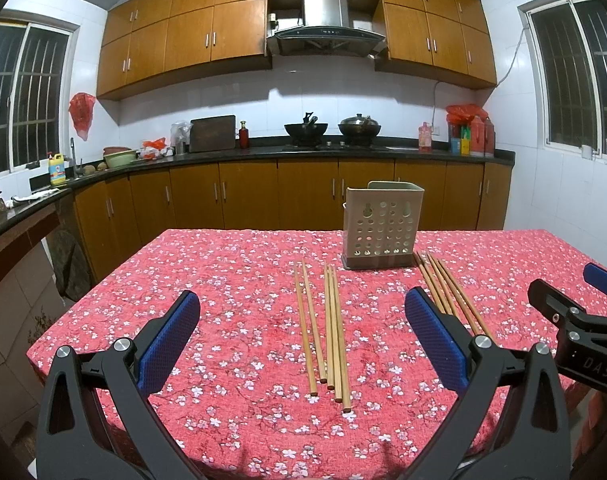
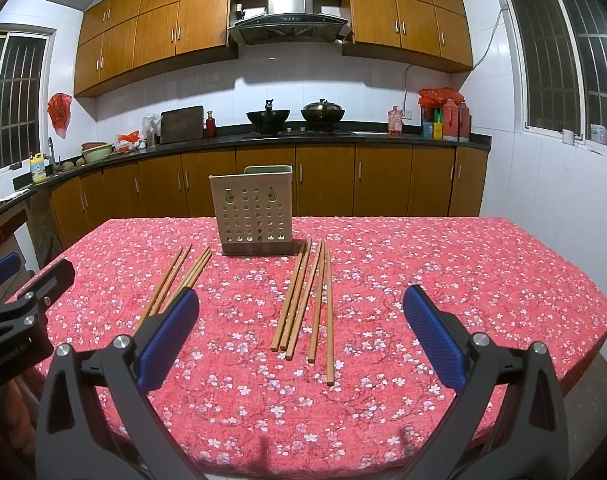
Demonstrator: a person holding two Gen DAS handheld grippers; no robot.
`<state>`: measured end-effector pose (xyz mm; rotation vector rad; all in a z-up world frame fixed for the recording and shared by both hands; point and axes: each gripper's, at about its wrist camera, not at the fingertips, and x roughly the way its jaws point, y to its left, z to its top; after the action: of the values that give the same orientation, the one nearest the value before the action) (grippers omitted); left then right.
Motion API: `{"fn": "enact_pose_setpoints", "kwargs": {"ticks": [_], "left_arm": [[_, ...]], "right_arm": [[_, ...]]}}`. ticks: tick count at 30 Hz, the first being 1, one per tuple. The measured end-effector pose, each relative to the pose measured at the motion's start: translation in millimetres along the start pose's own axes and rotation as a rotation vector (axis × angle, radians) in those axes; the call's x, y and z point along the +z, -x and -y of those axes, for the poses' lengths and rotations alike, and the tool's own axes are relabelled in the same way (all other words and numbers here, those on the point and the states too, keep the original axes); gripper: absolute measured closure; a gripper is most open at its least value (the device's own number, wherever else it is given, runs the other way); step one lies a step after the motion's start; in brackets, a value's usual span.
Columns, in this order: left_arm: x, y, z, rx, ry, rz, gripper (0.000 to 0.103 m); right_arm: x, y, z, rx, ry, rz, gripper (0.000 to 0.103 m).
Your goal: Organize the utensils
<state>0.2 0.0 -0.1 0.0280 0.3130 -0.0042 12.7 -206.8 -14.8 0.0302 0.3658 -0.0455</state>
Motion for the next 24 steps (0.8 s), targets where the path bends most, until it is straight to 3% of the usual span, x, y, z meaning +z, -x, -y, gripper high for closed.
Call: {"fn": "enact_pose_setpoints", "kwargs": {"ticks": [24], "left_arm": [[-0.6,1.2,1.0,0.000,-0.001,-0.005,0.002]], "right_arm": [[-1.5,-2.3,-0.2,0.000,-0.001,-0.003,0.004]]}}
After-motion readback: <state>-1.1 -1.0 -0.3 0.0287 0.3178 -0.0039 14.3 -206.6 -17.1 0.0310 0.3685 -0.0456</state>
